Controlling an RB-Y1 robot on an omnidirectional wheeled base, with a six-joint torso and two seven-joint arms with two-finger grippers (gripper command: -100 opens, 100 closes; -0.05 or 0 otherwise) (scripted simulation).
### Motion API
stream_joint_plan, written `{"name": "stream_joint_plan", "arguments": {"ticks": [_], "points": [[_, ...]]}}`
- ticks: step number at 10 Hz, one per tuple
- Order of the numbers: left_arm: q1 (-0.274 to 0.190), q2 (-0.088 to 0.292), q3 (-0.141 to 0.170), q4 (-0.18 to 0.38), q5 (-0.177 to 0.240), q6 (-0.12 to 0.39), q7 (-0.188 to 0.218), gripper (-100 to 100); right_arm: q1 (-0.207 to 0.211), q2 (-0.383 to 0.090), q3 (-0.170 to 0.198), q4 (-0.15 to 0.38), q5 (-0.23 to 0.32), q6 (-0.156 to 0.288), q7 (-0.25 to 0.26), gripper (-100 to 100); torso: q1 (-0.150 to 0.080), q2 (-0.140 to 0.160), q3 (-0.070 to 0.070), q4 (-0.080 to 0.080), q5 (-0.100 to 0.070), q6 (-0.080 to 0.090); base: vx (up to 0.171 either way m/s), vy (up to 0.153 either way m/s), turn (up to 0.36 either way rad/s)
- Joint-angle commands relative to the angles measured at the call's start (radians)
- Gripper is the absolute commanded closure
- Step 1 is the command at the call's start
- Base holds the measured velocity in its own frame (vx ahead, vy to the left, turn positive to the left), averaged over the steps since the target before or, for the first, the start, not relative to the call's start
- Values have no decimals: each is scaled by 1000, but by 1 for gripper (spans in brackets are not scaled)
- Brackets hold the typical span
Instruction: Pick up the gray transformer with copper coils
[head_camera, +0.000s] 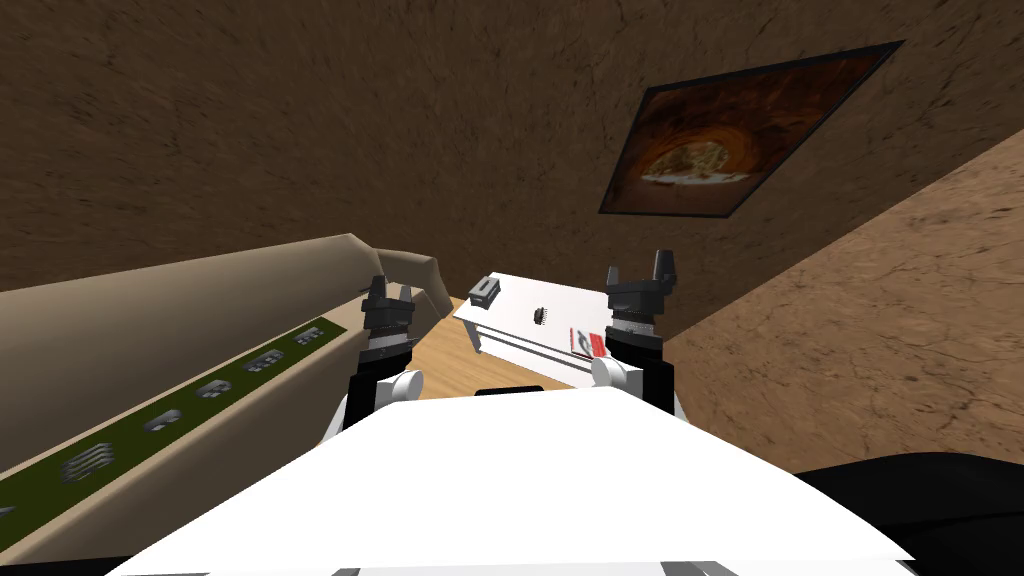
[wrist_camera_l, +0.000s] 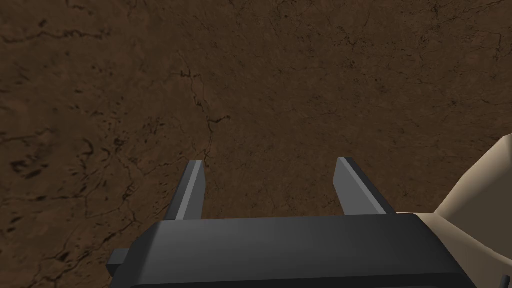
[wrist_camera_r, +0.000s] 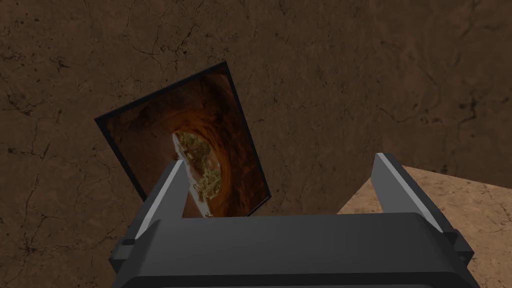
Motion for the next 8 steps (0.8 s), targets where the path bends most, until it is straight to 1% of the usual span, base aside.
{"name": "stream_joint_plan", "arguments": {"ticks": [1,3,5,7,8], "points": [[0,0,0,0,0,0,0,0,-4,-44,0,8,-12,0,-14,-100,0,0,0,0,0,0,-1,11,-21],[0,0,0,0,0,0,0,0,-16,-104,1,28,-40,-1,-48,-100,1,0,0,0,0,0,-5,32,-41],[0,0,0,0,0,0,0,0,-33,-154,3,60,-82,-2,-99,-100,2,0,0,0,1,0,-8,48,-61],[0,0,0,0,0,0,0,0,-56,-190,4,102,-136,-4,-156,-100,3,0,0,0,1,0,-5,53,-80],[0,0,0,0,0,0,0,0,-56,-190,4,102,-136,-4,-165,-100,3,0,0,0,1,0,-1,42,-19]]}}
